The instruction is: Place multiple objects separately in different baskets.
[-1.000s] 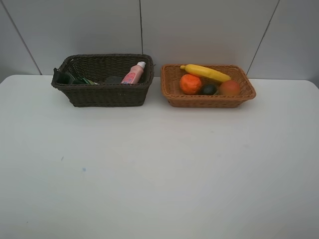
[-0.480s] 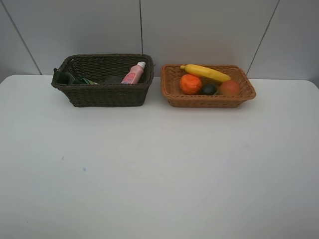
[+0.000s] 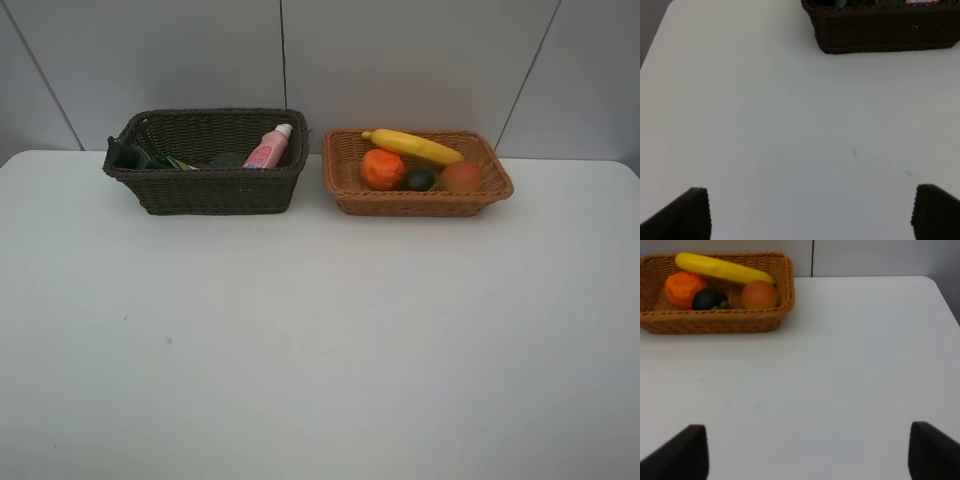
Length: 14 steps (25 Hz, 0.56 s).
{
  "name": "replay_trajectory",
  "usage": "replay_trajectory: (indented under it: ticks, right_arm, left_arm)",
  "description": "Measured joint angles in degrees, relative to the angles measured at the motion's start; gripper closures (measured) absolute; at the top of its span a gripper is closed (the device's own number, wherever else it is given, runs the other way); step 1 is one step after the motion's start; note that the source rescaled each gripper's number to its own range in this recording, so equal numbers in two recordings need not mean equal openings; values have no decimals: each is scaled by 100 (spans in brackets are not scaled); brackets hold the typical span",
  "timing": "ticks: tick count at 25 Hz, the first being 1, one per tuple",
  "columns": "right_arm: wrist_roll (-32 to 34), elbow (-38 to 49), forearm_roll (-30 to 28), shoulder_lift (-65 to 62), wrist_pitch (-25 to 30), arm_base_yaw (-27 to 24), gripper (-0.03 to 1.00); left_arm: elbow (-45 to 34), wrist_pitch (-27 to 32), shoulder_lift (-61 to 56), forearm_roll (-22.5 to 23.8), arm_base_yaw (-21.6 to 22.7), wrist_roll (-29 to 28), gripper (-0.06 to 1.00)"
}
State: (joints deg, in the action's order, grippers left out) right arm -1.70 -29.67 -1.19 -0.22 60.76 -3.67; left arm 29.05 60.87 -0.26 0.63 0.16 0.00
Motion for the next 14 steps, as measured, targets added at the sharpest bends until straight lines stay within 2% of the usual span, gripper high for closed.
replay_trajectory:
  ticks: [14]
  right_arm:
    - [0,0,0,0,0,0,-3]
  left_arm:
    - [0,0,-6,0,0,0,-6]
